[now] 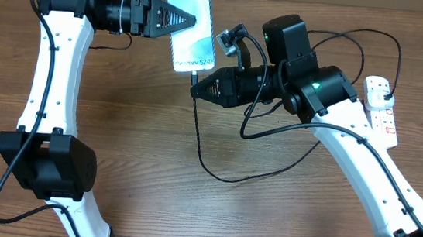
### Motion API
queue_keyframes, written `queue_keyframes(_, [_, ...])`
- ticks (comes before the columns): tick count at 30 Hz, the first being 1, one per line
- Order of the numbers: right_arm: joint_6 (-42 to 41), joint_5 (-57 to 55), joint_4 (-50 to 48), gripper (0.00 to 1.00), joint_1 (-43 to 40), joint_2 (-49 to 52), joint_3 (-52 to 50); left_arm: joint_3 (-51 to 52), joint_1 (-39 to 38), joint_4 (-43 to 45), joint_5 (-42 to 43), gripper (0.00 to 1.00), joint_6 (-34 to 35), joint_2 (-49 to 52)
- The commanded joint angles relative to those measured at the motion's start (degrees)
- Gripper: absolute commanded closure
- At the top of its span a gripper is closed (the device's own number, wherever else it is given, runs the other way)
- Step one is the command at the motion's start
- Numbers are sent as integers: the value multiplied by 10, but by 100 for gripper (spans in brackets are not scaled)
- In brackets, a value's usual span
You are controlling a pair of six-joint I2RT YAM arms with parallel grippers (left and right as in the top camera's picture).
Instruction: Plug charger to phone and switch on socket
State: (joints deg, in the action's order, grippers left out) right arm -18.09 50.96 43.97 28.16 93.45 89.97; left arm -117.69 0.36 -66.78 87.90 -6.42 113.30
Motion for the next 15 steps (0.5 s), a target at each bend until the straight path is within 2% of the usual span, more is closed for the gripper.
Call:
queue_keyframes(1, [-4,-8,-17,96,-3,-1,4,-5,-4,-1,28,96,-9,-5])
queue_keyframes(15, [-1,-14,-17,96,-7,-1,4,-5,-4,-7,28,96,-6,-5])
